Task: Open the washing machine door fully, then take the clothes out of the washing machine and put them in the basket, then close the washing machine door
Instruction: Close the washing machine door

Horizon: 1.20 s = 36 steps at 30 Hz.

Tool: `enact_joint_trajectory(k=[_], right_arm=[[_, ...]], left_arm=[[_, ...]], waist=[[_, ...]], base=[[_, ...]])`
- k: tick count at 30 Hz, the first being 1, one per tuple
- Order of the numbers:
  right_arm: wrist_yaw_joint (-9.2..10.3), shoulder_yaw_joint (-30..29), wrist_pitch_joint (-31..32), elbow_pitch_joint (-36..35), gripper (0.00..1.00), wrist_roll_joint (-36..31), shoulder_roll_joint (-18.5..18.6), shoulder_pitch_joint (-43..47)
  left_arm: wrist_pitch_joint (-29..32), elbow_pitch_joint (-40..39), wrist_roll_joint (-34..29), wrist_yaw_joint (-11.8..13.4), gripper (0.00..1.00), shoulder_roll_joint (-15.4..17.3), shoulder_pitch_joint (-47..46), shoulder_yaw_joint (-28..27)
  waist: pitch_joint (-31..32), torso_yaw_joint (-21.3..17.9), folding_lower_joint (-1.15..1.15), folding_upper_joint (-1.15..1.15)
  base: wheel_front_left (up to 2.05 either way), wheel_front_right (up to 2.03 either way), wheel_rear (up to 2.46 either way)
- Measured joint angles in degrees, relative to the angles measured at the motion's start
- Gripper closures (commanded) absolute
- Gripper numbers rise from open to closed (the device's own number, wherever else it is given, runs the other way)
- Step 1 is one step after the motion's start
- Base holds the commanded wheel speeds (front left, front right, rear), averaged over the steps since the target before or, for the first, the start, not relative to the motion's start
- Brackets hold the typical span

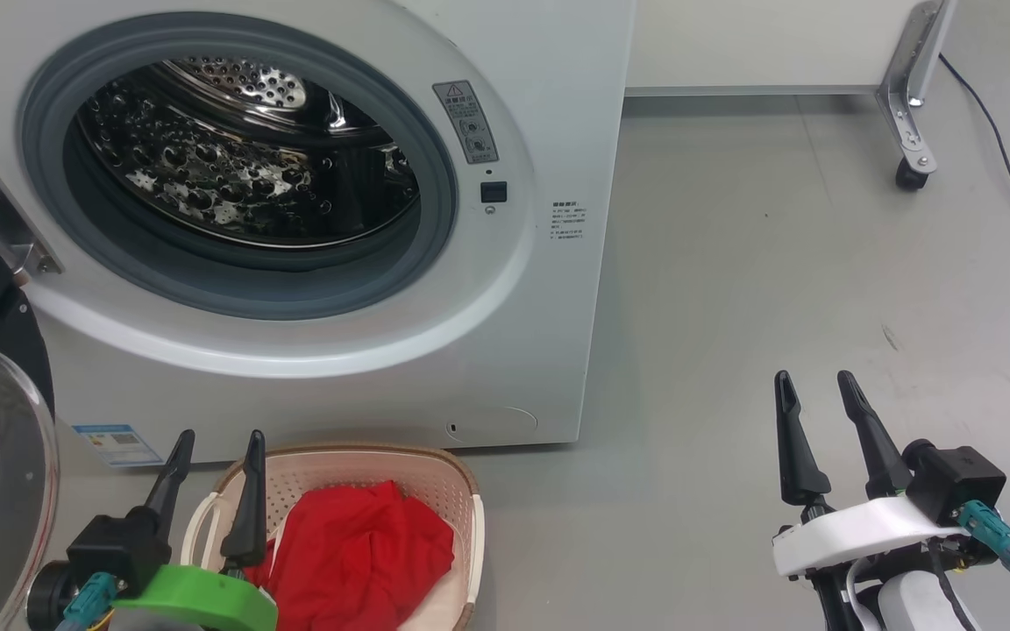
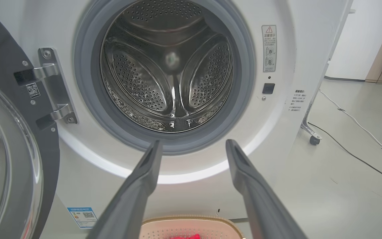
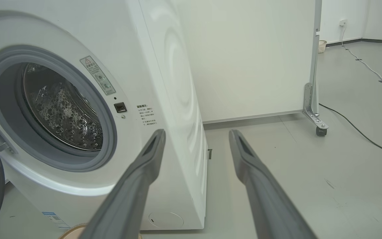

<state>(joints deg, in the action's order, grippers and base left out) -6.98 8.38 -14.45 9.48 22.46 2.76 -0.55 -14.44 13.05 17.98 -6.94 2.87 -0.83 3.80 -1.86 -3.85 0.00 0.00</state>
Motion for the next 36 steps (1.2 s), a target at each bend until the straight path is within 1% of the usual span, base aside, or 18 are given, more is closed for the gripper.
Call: enact_joint_trajectory(k=[21,36], right_arm=[[-0.01,0.07,0.0,0.12,0.0,0.1,-0.05,0.0],[-0.01,0.88,0.0,0.26,0.0,0.1,-0.09,0.0]], left_arm=[[0.0,-1.18,-0.58,-0.01,0.0,-0.02,0.04,-0.2],[0.0,-2.01,-1.34,-0.01,0.0,-0.03,1.14,-0.1]], waist=[[0.33,-0.07,0.0,0.0],[0.92,-0.06,0.0,0.0]], base=[[-1.22,1.22,0.0],[-0.72,0.72,0.0]])
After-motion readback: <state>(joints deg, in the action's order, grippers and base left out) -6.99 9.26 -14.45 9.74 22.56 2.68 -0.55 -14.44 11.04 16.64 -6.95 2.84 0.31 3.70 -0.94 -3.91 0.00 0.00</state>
